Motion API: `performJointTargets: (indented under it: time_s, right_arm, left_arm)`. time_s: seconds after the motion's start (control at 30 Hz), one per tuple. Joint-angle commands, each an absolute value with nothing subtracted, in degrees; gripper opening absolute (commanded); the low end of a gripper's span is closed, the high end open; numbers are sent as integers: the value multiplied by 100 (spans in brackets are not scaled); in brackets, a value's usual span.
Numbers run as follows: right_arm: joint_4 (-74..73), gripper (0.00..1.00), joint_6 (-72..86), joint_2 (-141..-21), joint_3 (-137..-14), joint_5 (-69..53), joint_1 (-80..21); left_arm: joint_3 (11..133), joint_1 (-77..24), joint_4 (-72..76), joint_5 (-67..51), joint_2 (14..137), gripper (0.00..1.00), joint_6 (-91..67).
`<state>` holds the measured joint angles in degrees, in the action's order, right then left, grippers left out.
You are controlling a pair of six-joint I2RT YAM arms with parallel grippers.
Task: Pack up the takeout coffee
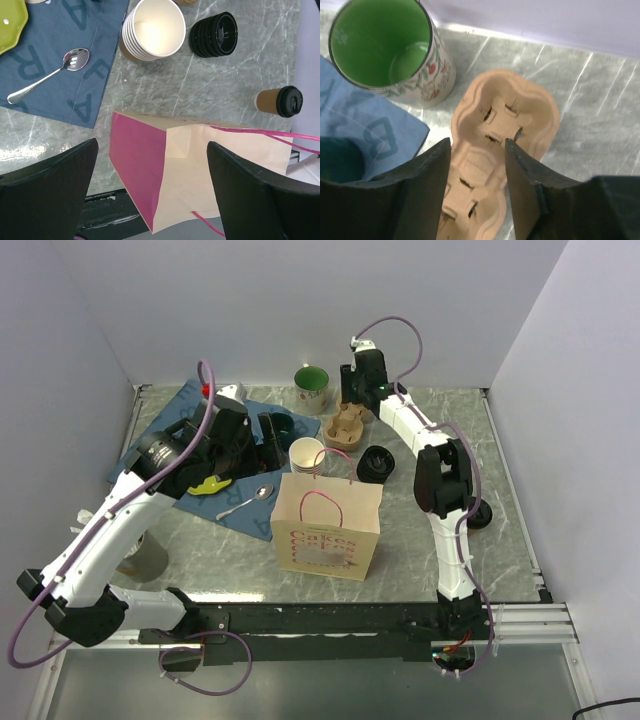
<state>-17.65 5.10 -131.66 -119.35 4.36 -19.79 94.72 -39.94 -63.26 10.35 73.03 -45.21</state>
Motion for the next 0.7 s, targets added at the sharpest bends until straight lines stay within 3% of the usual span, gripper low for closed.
performJointTargets:
  time_s: [0.0, 0.27, 0.67]
  right_arm:
    - [-1882, 59, 362, -13149, -11780, 133, -2021]
    - [-1828, 64, -868, -12937, -11294, -614, -1951]
    - [-2206, 67, -1047, -13385, -12207, -1582, -1627]
  left_arm:
    - [9694, -4008, -6301, 1063, 7435, 97, -4333]
    - [9694, -4008, -6328, 1081, 7418, 97, -4377]
    - [9861, -3999, -6469, 1055, 7488, 97, -4491]
